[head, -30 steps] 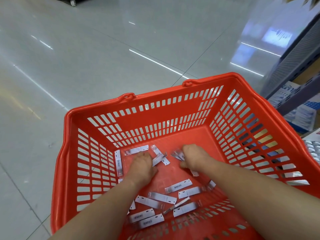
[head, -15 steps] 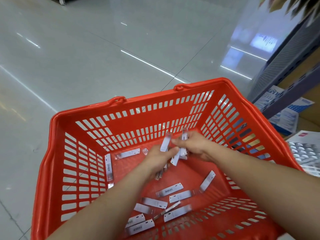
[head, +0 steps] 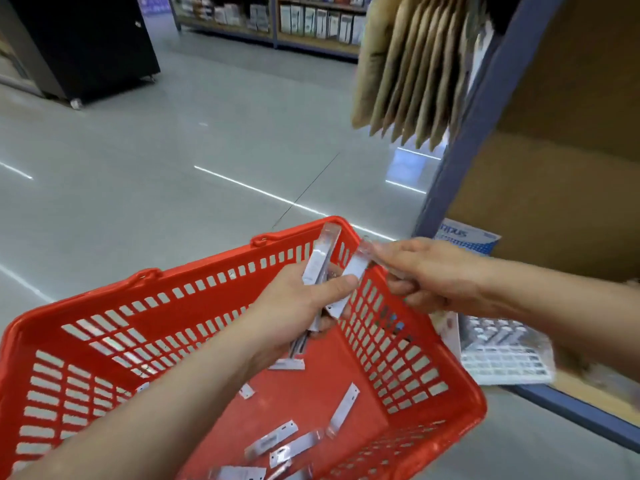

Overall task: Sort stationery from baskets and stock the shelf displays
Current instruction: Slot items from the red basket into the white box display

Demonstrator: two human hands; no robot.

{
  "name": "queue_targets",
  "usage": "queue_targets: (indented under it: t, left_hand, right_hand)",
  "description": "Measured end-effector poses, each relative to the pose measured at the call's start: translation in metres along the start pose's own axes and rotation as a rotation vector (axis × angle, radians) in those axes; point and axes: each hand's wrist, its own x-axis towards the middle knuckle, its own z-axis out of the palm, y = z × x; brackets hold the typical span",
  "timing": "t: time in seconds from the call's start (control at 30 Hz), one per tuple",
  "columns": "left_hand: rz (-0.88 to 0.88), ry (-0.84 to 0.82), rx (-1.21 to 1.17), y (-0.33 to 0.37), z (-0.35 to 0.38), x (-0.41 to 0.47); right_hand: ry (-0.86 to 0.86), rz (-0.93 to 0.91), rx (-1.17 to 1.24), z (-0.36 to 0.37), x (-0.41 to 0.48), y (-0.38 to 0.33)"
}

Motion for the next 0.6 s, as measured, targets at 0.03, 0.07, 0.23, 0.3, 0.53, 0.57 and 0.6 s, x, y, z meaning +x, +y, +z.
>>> queue_targets:
  t: [0.03, 0.07, 0.23, 0.3, 0.53, 0.57, 0.6]
  left_hand:
    - [0.025, -0.026, 0.027, 0.012, 0.014, 0.003]
    - [0.052, -0.041, 0.070, 0.023, 0.027, 0.005]
    - [0.120, -0.063, 0.268, 0.074, 0.097, 0.022]
    - [0.116, -0.077, 0.352, 0.083, 0.126, 0.033]
    - [-0.003, -0.181, 0.599, 0.063, 0.218, 0.067]
    - [-0.028, -0.188, 0.587, 0.054, 0.229, 0.071]
    - [-0.051, -0.190, 0.568, 0.045, 0.239, 0.074]
  right_hand:
    - [0.028, -0.003, 0.025, -0.013, -0.014, 0.001]
    - [0.053, -0.006, 0.068, -0.027, -0.027, 0.005]
    - [0.121, -0.111, 0.187, -0.091, -0.087, 0.043]
    - [0.191, -0.164, 0.204, -0.107, -0.107, 0.061]
    - [0.474, -0.339, 0.653, -0.137, -0.134, 0.116]
    - [0.494, -0.352, 0.732, -0.142, -0.135, 0.125]
    - [0.507, -0.361, 0.797, -0.146, -0.136, 0.133]
